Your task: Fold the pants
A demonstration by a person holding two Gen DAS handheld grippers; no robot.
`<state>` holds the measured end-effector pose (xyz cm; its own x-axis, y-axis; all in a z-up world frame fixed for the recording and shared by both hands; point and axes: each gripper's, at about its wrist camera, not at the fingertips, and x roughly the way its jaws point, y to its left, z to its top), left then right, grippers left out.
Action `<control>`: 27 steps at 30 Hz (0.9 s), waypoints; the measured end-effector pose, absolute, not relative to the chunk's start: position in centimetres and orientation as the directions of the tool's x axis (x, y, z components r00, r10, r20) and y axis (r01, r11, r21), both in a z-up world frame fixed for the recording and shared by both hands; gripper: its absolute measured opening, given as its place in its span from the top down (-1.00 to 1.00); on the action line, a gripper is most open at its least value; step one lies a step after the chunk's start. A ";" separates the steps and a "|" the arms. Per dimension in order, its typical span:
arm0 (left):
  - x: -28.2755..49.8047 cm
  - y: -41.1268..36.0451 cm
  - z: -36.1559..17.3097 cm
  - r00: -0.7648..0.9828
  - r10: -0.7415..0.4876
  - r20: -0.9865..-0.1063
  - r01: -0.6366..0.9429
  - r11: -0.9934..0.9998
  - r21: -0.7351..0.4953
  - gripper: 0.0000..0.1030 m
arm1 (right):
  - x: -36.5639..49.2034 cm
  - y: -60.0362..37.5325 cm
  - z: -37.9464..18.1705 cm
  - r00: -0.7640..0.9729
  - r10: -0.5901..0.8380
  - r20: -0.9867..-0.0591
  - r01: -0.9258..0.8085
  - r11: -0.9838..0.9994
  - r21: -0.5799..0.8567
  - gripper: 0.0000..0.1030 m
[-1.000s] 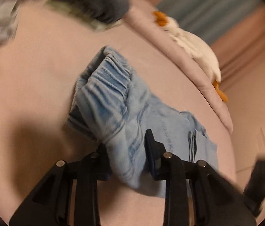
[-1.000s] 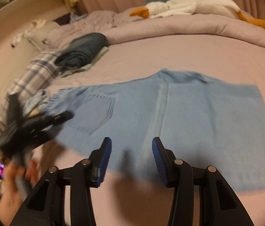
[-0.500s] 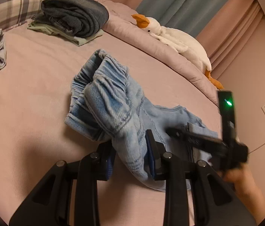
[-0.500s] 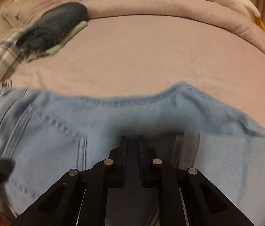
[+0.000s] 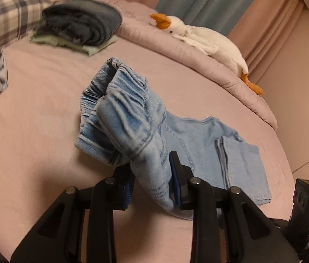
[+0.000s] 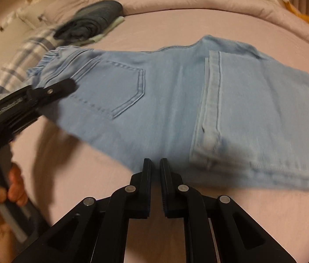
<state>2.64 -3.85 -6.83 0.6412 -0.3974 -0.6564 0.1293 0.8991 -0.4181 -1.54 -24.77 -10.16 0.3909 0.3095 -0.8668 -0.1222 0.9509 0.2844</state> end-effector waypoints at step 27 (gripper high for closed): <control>2.2 -24.2 -7.3 0.366 -0.564 -0.740 0.605 0.749 -0.272 -0.72 | -7.0 -46.0 -18.0 0.787 0.614 -0.066 0.163 -0.103 0.981 -0.27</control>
<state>2.20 -24.18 -7.32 0.3655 -0.5642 -0.7403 0.6047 0.7486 -0.2719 -7.03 -46.03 -17.97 0.7866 0.6140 -0.0660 0.1628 -0.1031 0.9812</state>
